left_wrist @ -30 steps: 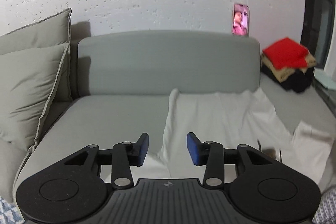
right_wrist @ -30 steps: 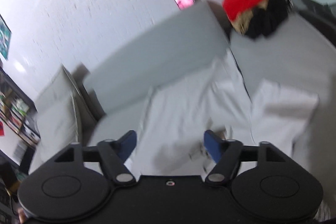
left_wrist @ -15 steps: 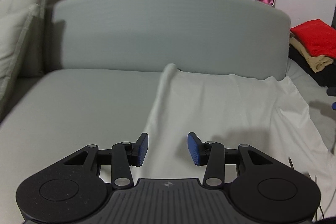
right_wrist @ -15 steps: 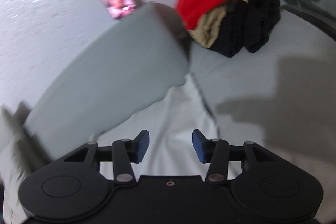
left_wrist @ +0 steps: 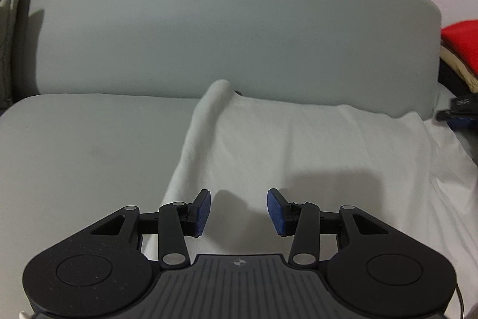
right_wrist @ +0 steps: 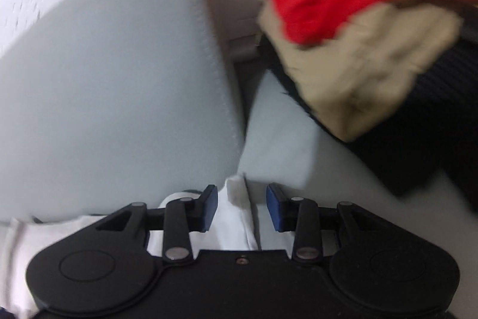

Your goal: Fold clothes

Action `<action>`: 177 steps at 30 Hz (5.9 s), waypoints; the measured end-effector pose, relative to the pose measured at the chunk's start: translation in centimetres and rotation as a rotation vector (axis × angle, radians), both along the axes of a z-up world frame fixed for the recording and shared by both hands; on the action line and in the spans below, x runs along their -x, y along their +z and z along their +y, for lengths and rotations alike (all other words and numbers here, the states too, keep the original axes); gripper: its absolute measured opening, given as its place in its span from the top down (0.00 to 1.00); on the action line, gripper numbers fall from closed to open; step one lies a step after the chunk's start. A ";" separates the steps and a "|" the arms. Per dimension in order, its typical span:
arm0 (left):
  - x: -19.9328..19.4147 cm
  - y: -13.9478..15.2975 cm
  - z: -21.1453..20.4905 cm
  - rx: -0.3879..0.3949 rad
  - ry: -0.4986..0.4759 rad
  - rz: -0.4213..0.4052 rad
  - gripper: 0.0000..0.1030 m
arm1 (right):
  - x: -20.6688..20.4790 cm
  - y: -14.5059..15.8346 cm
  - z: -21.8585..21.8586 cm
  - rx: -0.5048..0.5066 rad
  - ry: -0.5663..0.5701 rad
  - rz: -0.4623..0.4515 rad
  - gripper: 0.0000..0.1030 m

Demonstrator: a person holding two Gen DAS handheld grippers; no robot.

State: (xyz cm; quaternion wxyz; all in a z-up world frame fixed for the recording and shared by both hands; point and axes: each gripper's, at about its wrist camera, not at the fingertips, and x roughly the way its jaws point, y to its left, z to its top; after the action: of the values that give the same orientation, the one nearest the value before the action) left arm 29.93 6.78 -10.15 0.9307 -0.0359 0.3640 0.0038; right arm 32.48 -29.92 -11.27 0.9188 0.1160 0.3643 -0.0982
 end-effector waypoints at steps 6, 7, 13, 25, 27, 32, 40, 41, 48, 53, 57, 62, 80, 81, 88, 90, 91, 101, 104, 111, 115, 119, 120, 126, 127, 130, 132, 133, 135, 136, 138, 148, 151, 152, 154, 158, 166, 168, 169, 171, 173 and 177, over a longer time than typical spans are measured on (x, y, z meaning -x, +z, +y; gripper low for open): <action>0.6 0.3 0.0 0.010 0.008 0.014 0.59 | 1.0 0.5 2.4 0.326 -0.011 -0.059 0.96; 0.7 0.4 0.1 0.010 0.014 0.016 0.59 | 1.1 0.5 2.3 0.335 -0.030 -0.051 0.96; 1.5 1.2 1.0 0.016 0.056 0.029 0.59 | 1.2 0.0 3.1 0.404 -0.131 0.010 0.95; 3.6 5.7 7.1 -0.077 0.347 0.101 0.54 | 4.0 4.2 17.1 -0.047 0.152 0.026 0.56; 3.7 5.4 9.0 -0.025 0.410 0.142 0.54 | 3.1 3.3 20.6 -0.145 0.267 0.098 0.59; 3.7 4.2 12.9 0.098 0.539 0.232 0.54 | 0.2 1.5 28.6 -0.181 0.378 0.143 0.72; 3.0 3.8 14.1 0.149 0.588 0.262 0.54 | -1.8 -2.2 35.6 -0.056 0.409 0.208 0.90; 3.2 3.9 14.0 0.142 0.589 0.262 0.54 | -2.0 -2.6 35.8 -0.034 0.383 0.215 0.90; 3.5 4.9 13.7 0.098 0.631 0.246 0.52 | -1.0 -2.0 33.9 0.077 0.205 0.218 0.89; 3.3 4.5 13.8 0.139 0.631 0.265 0.52 | -0.3 -1.0 35.0 -0.067 0.296 0.180 0.86; 3.1 4.6 13.9 0.132 0.634 0.256 0.51 | -0.6 -2.7 36.8 -0.084 0.324 0.251 0.71; 2.9 4.6 13.8 0.135 0.633 0.258 0.51 | -0.1 -4.3 38.7 0.033 0.327 0.272 0.93; 2.5 4.0 13.8 0.074 0.652 0.255 0.50 | 5.5 -4.5 36.6 -0.224 0.365 0.081 0.66; 2.5 4.1 13.8 0.066 0.652 0.253 0.50 | 6.5 -3.6 36.1 -0.238 0.371 0.051 0.66; 3.2 7.2 12.1 0.024 0.559 0.187 0.50 | 21.8 8.0 26.6 -0.343 0.359 -0.215 0.66; 4.0 9.0 11.2 0.042 0.502 0.145 0.50 | 26.8 11.1 22.7 -0.342 0.330 -0.283 0.64; 4.6 10.0 10.8 0.062 0.465 0.112 0.50 | 28.7 12.3 20.5 -0.348 0.307 -0.309 0.61; 7.4 13.3 4.0 0.094 0.119 -0.028 0.56 | 25.3 11.9 5.7 -0.520 -0.034 -0.298 0.34; 7.6 11.3 3.2 0.086 0.086 0.012 0.77 | 23.9 7.7 3.0 -0.468 -0.087 -0.170 0.39; 4.3 4.6 2.5 0.072 0.081 0.208 0.80 | 19.8 0.6 2.6 -0.461 0.019 0.090 0.79; 2.8 0.9 2.8 -0.140 0.110 0.297 0.77 | 19.4 -0.6 2.7 -0.371 -0.003 0.174 0.74; 3.1 1.1 2.0 -0.503 0.230 0.262 0.82 | 19.7 0.5 2.5 -0.180 -0.062 0.173 1.00; 3.3 1.7 1.9 -0.497 0.227 0.239 0.82 | 19.8 0.8 2.5 -0.132 -0.076 0.173 1.00; 3.4 3.4 0.6 -0.269 0.111 0.176 0.70 | 20.4 3.2 2.2 -0.063 -0.081 0.004 0.52; 3.3 3.0 0.1 -0.269 0.092 0.182 0.70 | 20.1 2.6 1.8 -0.109 -0.070 0.012 0.52; 2.8 1.8 -0.4 -0.271 0.060 0.213 0.70 | 19.6 1.3 1.3 -0.161 -0.030 0.023 0.61; 2.9 1.4 -0.1 -0.251 0.056 0.245 0.70 | 19.1 0.6 1.2 -0.179 0.002 0.026 0.67; 2.6 1.1 0.2 -0.233 0.058 0.264 0.70 | 18.8 0.3 1.4 -0.178 0.019 0.026 0.72; 1.9 0.7 0.8 -0.211 0.068 0.282 0.67 | 18.1 -0.3 1.9 -0.164 0.051 0.028 0.73; 1.7 0.6 0.9 -0.210 0.072 0.283 0.66 | 17.9 -0.3 2.4 -0.143 0.072 0.028 0.73; 2.0 0.4 0.3 -0.212 0.077 0.284 0.66 | 17.6 -0.5 3.4 -0.100 0.115 0.039 0.73; 2.5 0.2 0.2 -0.248 0.086 0.283 0.57 | 17.6 -1.2 5.2 0.109 0.066 0.086 0.98; 2.4 0.1 0.3 -0.255 0.088 0.285 0.57 | 17.8 -0.5 5.2 0.161 0.019 0.102 0.98; 2.4 0.1 0.2 -0.262 0.085 0.282 0.56 | 17.8 -0.6 5.2 0.172 0.008 0.109 0.99; 2.5 0.1 0.1 -0.276 0.081 0.278 0.55 | 17.5 -1.0 5.8 0.217 0.011 0.127 1.00; 2.9 1.1 0.1 -0.303 0.107 0.272 0.60 | 17.6 -0.3 5.9 0.188 0.010 0.121 0.96; 5.9 6.0 -1.6 -0.046 -0.112 0.103 0.62 | 21.7 4.4 4.9 -0.187 0.062 -0.130 0.71; 5.4 4.5 -2.6 0.013 -0.158 0.160 0.62 | 20.8 3.1 6.0 -0.300 0.111 -0.096 0.75; 5.1 3.6 -3.1 0.026 -0.165 0.190 0.63 | 20.1 2.1 6.6 -0.361 0.127 -0.065 0.75; 4.6 1.6 -3.7 0.043 -0.174 0.236 0.63 | 19.1 -0.1 8.1 -0.418 0.171 0.012 0.75; 4.5 0.7 -3.7 0.033 -0.167 0.244 0.59 | 18.4 -1.9 9.3 -0.417 0.202 0.084 0.75; 4.8 1.0 -1.7 -0.148 -0.004 0.325 0.58 | 18.8 -2.7 7.9 -0.227 0.079 0.195 1.00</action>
State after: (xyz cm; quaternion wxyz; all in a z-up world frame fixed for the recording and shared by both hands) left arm 25.17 5.07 -9.18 0.8598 0.0346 0.5082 0.0344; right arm 13.68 -22.05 -13.97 0.8632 0.1945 0.4648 -0.0310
